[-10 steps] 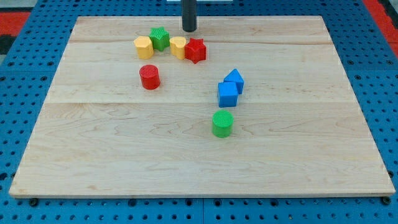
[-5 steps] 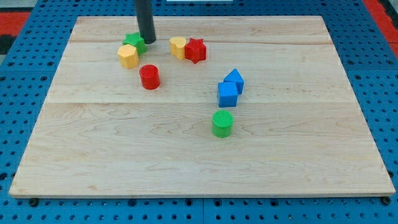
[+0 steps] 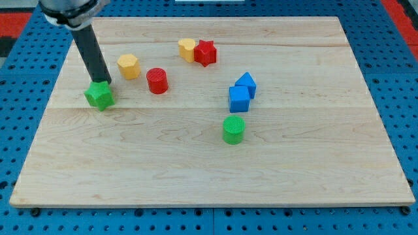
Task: Move the green star to the green circle
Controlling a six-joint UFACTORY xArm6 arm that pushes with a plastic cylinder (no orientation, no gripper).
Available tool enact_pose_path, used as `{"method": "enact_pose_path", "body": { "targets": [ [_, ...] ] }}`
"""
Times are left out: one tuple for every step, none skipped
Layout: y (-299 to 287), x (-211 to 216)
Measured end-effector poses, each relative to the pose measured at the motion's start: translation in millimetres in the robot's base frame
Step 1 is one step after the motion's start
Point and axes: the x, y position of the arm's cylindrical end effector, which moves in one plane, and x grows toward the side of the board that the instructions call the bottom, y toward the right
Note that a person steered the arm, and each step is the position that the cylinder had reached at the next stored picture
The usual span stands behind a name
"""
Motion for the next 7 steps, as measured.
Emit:
{"method": "enact_pose_path", "body": {
  "targets": [
    [11, 26],
    [6, 9],
    [-4, -13],
    [-13, 3],
    [-16, 40],
    [15, 45],
    [59, 45]
  ]
}}
